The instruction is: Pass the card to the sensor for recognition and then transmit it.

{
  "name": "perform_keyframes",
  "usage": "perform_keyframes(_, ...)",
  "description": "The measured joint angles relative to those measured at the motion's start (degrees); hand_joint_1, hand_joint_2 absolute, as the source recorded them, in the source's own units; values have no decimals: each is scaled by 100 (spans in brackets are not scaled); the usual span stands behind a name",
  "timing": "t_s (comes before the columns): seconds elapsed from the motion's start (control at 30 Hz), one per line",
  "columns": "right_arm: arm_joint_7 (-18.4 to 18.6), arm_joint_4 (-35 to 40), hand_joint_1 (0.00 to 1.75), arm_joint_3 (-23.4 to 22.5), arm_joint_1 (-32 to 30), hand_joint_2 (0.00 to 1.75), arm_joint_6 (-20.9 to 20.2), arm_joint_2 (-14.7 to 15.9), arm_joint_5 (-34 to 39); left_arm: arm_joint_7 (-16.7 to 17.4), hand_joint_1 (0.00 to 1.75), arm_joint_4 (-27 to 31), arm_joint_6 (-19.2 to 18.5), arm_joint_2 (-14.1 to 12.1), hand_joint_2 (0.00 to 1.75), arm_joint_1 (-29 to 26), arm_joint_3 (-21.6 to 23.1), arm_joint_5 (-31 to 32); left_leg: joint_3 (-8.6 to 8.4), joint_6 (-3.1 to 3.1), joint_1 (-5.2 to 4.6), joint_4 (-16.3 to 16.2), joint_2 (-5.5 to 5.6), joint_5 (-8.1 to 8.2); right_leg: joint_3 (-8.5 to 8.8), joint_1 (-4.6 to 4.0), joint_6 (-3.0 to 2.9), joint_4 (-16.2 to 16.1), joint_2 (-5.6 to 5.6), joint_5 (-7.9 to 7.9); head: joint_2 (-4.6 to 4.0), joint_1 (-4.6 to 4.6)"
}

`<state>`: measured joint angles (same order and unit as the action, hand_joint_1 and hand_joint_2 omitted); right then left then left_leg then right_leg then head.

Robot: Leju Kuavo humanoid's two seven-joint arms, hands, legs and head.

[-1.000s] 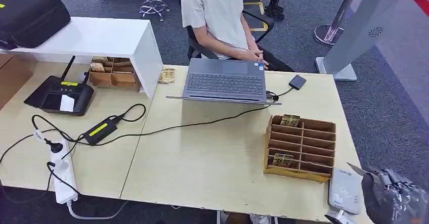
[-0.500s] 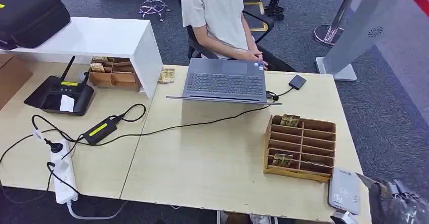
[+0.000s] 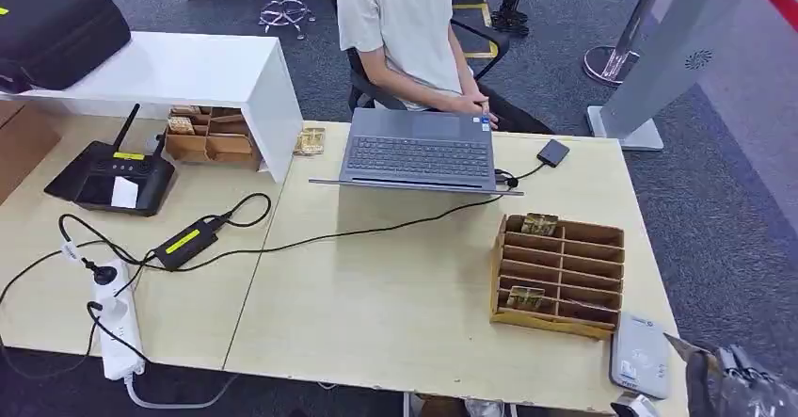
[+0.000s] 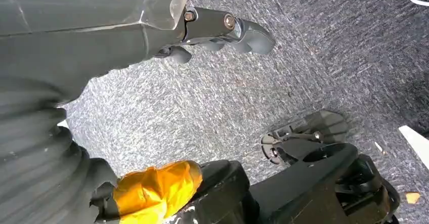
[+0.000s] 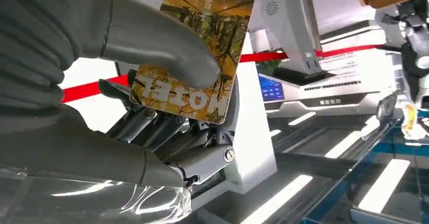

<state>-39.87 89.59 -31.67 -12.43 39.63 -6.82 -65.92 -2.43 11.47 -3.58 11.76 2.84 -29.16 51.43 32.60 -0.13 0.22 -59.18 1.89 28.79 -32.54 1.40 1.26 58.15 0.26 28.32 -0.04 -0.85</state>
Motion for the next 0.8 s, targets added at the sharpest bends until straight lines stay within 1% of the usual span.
perform_keyframes(0.37,0,-55,175,-188,65,175,0,-212,-151,7,0,0,0,0,175,1,-28,65,0,0,0,0,0,0,1,0,0,0,0,0,0,0)
perform_keyframes(0.8,0,-225,175,-371,114,175,0,-308,-308,50,0,0,-2,9,175,13,-52,129,0,0,0,0,0,0,1,0,0,0,0,0,0,0)
